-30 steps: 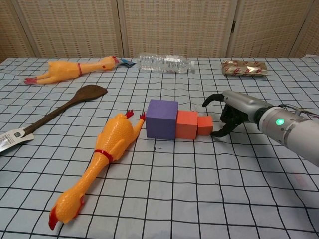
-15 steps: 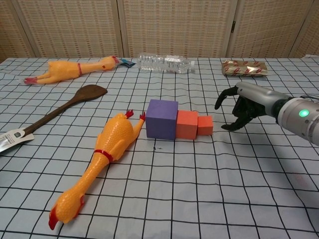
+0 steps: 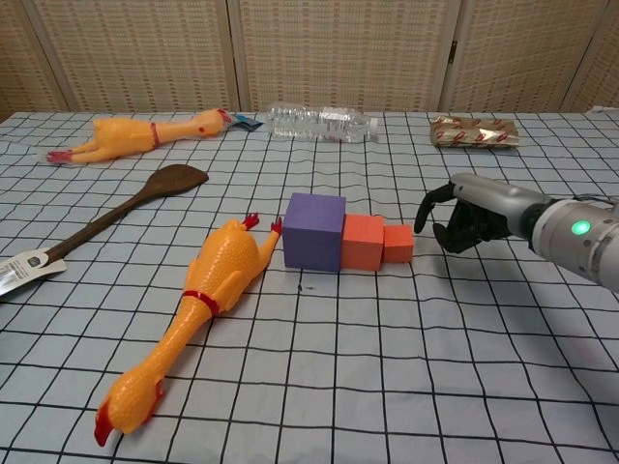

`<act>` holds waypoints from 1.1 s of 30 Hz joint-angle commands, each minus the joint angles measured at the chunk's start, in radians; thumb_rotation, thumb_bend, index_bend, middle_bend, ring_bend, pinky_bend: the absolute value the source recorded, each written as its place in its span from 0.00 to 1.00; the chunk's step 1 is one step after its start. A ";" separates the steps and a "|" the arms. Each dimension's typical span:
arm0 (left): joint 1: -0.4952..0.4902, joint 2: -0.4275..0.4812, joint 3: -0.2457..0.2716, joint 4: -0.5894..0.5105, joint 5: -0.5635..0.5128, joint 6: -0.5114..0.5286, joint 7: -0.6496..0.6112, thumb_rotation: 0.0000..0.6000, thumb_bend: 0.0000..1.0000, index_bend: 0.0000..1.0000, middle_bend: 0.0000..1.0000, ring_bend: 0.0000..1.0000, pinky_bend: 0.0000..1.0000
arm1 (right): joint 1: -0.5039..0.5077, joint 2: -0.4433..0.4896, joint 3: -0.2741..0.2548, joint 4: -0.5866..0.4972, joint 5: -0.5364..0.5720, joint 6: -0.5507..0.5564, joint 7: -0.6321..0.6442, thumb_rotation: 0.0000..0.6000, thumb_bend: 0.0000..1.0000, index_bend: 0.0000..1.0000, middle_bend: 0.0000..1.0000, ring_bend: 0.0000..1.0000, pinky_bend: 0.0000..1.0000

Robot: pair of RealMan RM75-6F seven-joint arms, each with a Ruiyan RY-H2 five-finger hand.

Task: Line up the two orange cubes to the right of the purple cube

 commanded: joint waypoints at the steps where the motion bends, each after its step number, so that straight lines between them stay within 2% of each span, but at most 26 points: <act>1: 0.000 0.000 0.000 0.000 0.000 -0.001 -0.001 1.00 0.43 0.30 0.56 0.46 0.64 | 0.002 0.004 -0.003 -0.009 0.001 -0.004 0.006 1.00 0.62 0.43 0.97 1.00 0.99; 14: -0.003 -0.002 0.000 0.000 0.002 -0.002 0.002 1.00 0.43 0.30 0.56 0.46 0.64 | 0.005 0.018 -0.014 -0.030 0.010 -0.012 0.023 1.00 0.62 0.45 0.98 1.00 0.99; 33: -0.005 -0.002 0.000 -0.001 0.005 -0.001 0.002 1.00 0.43 0.31 0.56 0.46 0.64 | 0.023 -0.009 -0.022 0.015 0.017 -0.038 0.050 1.00 0.62 0.45 0.98 1.00 0.99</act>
